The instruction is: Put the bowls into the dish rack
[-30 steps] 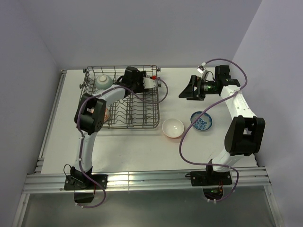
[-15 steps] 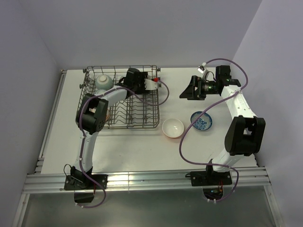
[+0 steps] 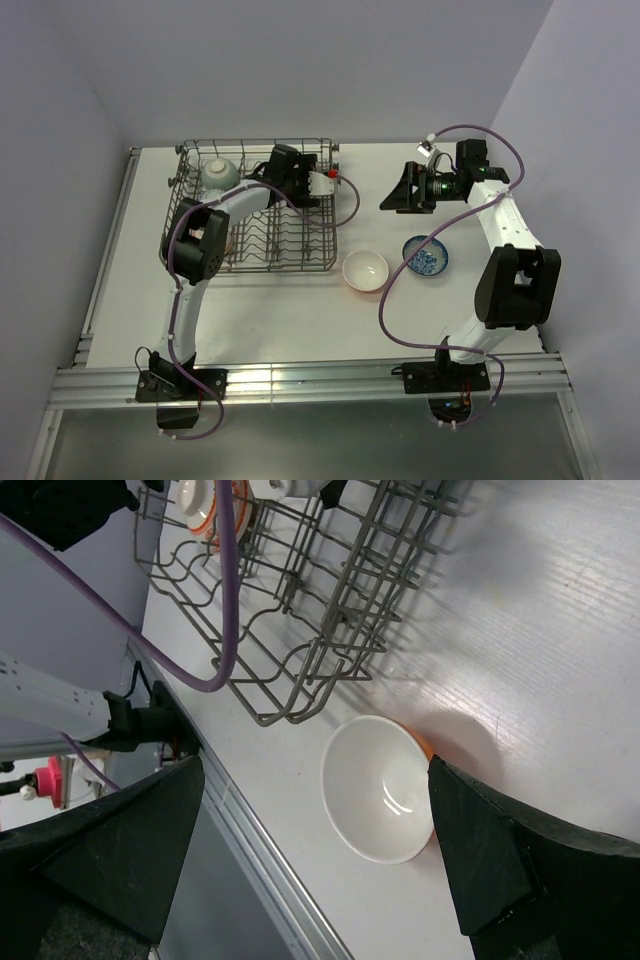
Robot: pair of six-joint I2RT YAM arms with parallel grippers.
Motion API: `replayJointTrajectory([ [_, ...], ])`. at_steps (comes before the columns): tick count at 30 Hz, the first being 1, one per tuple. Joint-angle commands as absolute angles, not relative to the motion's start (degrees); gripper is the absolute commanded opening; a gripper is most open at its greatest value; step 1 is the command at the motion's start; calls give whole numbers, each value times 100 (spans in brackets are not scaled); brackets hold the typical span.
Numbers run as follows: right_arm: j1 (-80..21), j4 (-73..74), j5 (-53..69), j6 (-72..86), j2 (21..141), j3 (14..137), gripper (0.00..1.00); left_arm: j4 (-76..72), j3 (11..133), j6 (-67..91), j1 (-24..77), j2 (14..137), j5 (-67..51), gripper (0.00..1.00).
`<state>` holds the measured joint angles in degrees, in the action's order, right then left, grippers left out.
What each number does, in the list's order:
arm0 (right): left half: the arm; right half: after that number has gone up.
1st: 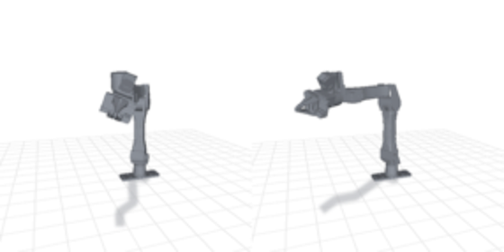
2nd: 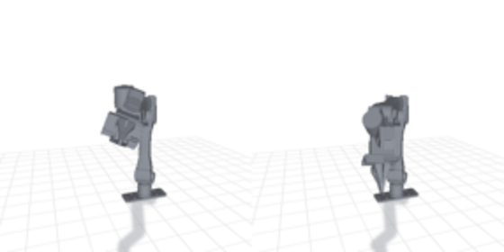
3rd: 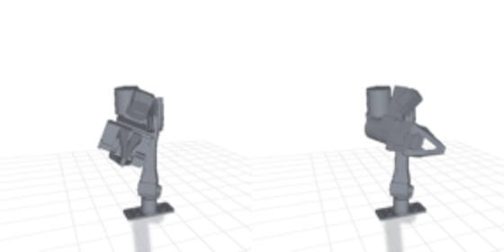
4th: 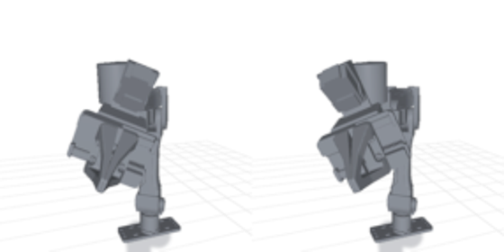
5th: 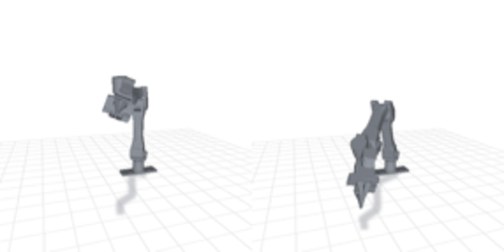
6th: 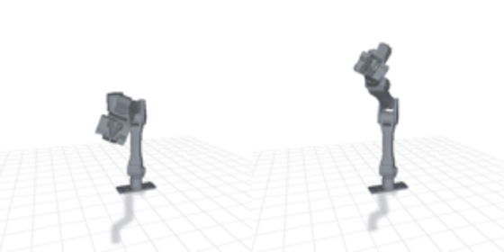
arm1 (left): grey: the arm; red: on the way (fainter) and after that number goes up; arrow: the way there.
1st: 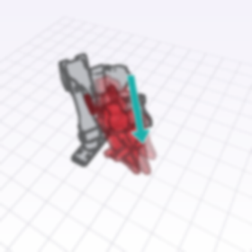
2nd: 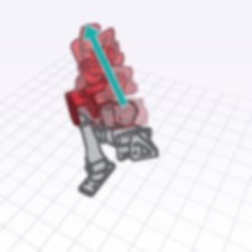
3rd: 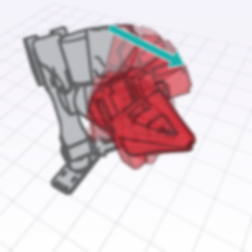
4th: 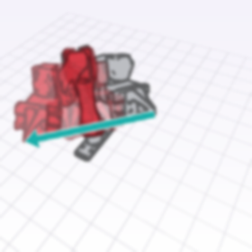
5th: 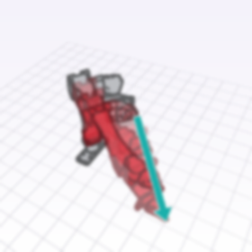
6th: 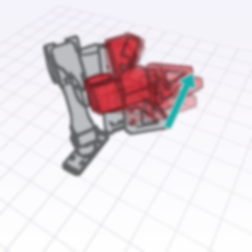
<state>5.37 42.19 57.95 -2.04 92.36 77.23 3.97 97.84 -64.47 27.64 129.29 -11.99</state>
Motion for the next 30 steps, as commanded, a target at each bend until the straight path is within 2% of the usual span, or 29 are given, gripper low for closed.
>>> replayJointTrajectory([
  [1, 580, 4359, 5889, -369, 9123, 7910, 100, 930, 10238, -6504, 2769, 12665, -1669, 99],
  [6, 598, 4421, 5880, -422, 9070, 7910, 100, 941, 10354, -6206, 2742, 12613, -1819, 100],
  [25, 659, 4579, 5757, -571, 8921, 7954, 100, -351, 10292, -6039, 2707, 12850, -1002, 99],
  [30, 677, 4911, 5520, -852, 8745, 8024, 100, -89, 10169, -5723, 2716, 12272, -1361, 100],
])
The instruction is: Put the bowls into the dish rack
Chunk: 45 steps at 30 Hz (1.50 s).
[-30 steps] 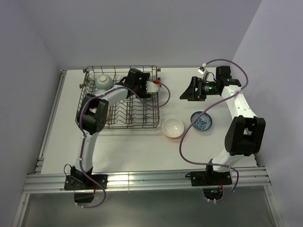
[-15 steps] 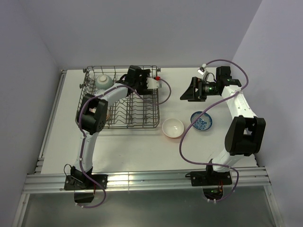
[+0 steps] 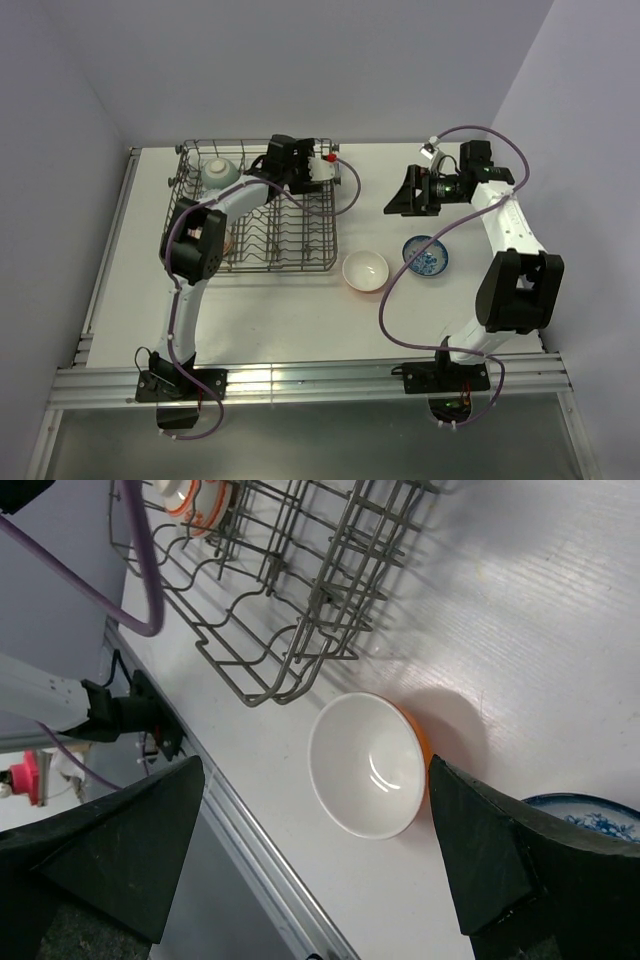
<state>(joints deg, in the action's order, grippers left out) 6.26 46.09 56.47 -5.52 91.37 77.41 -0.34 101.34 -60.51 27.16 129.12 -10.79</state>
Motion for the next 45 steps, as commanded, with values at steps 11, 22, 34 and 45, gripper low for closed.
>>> replayJointTrajectory([
  [11, 1309, 6449, 4598, -2301, 8121, 8113, 100, 1896, 10117, -2156, 2707, 9969, -1916, 100],
  [22, 1925, 6777, 3235, -2532, 8191, 8016, 100, 2205, 8930, 638, 2417, 8359, -2110, 99],
  [34, 1934, 5485, 2655, -1854, 8929, 7068, 93, 2760, 7832, 334, 1934, 7515, -2618, 99],
  [45, 1899, 4527, 2373, -1679, 9491, 6486, 68, 2163, 6821, 632, 1925, 7058, -2795, 94],
])
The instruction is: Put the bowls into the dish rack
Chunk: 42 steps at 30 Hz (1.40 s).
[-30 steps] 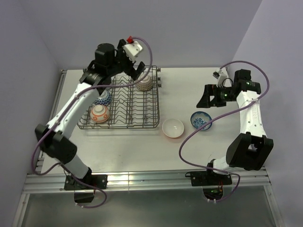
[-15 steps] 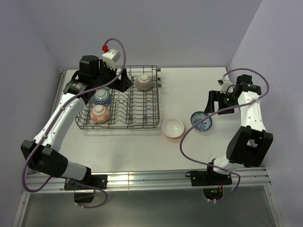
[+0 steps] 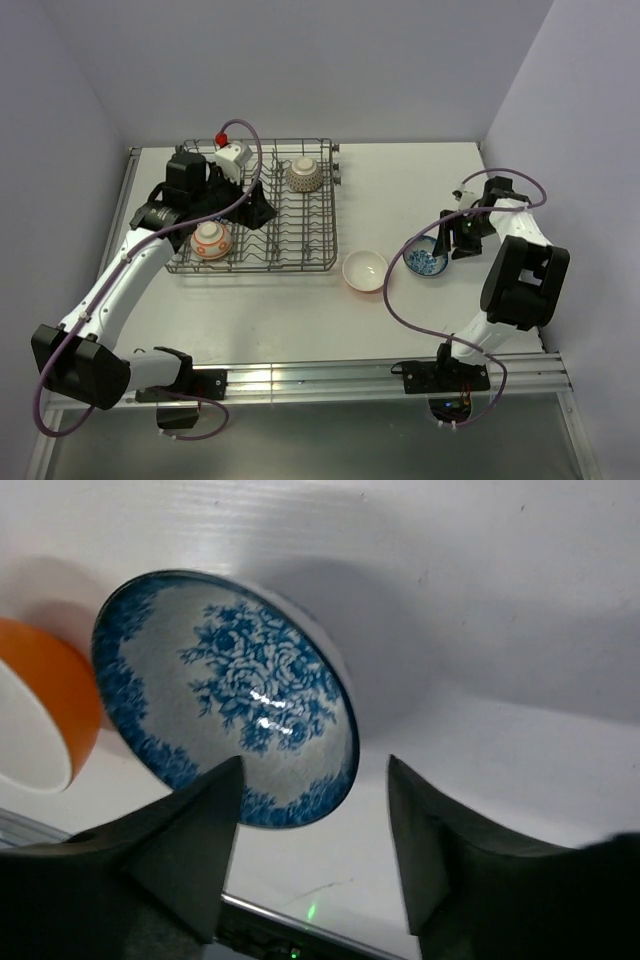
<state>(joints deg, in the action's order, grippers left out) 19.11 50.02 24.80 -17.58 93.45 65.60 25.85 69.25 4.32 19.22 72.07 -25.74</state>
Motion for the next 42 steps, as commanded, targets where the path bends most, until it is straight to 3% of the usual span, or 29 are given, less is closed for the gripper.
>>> replayJointTrajectory([
  [1, 1890, 4483, 2347, -1644, 9562, 6478, 63, 2075, 6777, 650, 1925, 7049, -2804, 92],
  [14, 1573, 3868, 2083, -1485, 9800, 5959, 42, 1556, 6232, 1143, 1925, 7110, -3085, 85],
  [22, 1582, 4060, 2101, -1591, 9554, 6020, 0, 1573, 6222, 1239, 1925, 7075, -3199, 84],
  [29, 1661, 4920, 3136, -1924, 8686, 6889, 0, 1723, 6565, 1484, 1925, 7101, -3759, 88],
  [33, 1556, 5229, 4164, -1750, 8297, 7767, 0, 1521, 6715, 1915, 1934, 7102, -4322, 99],
  [42, 485, 4492, 5351, -766, 7647, 7920, 0, 441, 6583, 3453, 1995, 6961, -5088, 99],
])
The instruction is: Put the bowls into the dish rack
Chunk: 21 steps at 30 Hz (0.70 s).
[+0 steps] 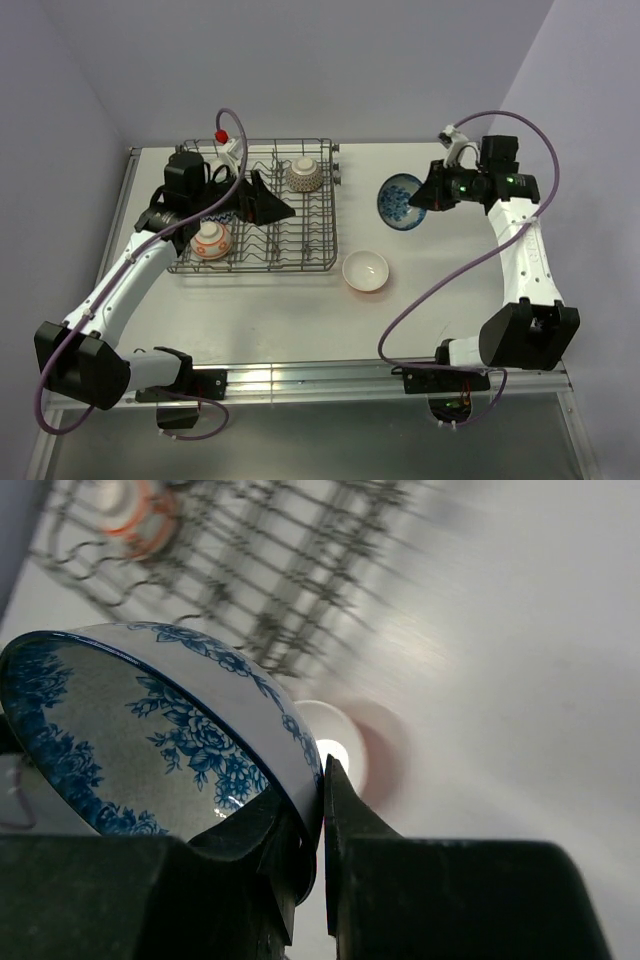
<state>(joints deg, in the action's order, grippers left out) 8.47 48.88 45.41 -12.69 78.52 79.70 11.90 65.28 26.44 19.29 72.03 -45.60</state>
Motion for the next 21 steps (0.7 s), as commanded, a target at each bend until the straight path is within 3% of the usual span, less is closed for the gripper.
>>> replayJointTrajectory([
  [1, 370, 4387, 5448, -721, 7612, 7867, 0, 231, 6505, 3585, 2021, 6961, -5202, 99],
  [9, -597, 4289, 6038, -966, 7576, 7673, 0, -229, 6188, 4420, 2565, 7031, -5115, 100],
  [21, -1327, 4430, 5845, -1099, 7752, 7787, 0, -966, 5994, 5379, 3313, 7470, -5045, 100],
])
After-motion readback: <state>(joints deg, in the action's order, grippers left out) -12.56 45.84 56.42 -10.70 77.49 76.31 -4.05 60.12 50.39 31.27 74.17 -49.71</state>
